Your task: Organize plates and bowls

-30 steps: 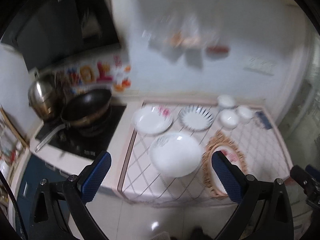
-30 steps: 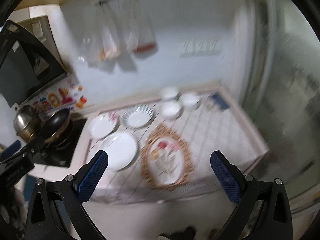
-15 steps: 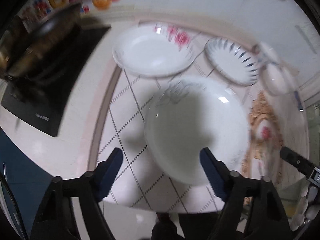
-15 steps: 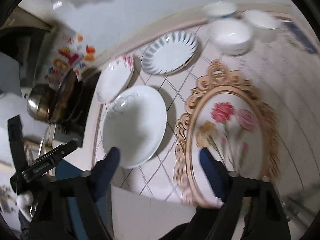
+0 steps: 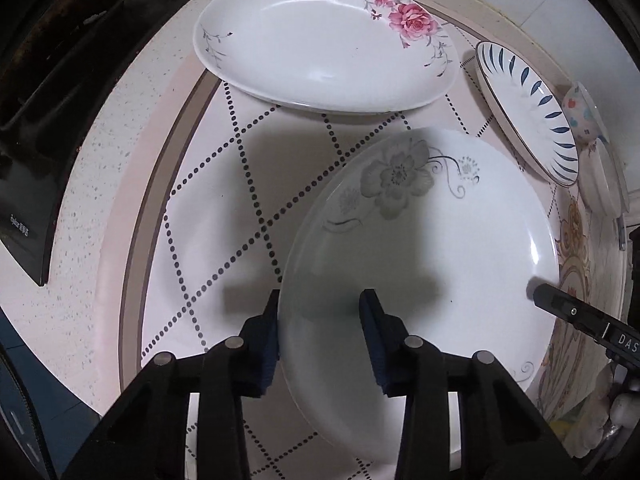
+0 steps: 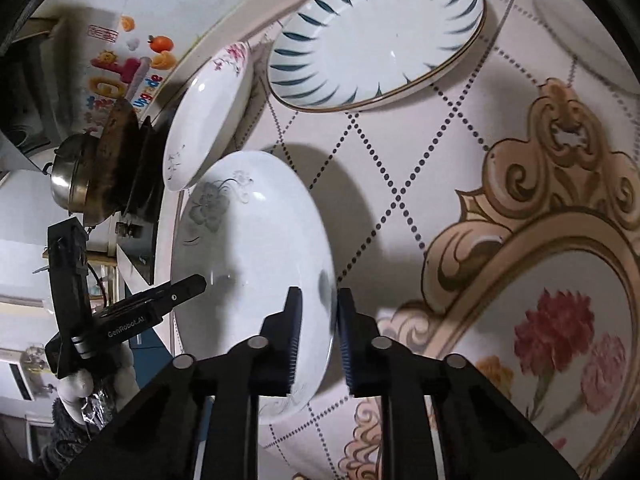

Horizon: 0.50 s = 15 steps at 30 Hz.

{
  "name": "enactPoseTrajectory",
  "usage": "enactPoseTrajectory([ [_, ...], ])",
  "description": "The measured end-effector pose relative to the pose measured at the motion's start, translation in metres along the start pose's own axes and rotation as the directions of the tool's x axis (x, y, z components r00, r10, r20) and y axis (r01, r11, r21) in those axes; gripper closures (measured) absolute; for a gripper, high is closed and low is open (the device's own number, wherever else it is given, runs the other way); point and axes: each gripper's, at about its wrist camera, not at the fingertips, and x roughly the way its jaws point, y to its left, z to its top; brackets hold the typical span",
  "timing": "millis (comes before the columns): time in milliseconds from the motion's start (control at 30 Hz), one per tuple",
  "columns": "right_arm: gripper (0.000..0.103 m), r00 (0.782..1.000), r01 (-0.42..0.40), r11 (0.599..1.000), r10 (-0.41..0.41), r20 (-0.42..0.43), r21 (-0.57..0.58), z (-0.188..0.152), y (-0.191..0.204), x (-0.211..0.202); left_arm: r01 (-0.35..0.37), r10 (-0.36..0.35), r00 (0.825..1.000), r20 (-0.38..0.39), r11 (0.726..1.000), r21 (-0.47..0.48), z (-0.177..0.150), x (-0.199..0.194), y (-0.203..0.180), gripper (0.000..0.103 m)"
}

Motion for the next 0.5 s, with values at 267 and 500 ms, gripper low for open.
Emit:
enactPoseTrajectory([
  [267,0.09,1.0,0.02,0.999,-0.02,0.015,-0.041,-0.001,0.006,-0.007,0.018,-0.018,1.0,0.016,1.0,0.003,-0.008,-0.011,-0.013,0.069],
  [500,0.09,0.998,0.031,0.999,-0.03,0.046,-0.018,-0.011,-0.017,-0.041,0.05,-0.053,0.998,0.042,0.996,0.069,-0.021,-0.03,-0.05,0.069],
])
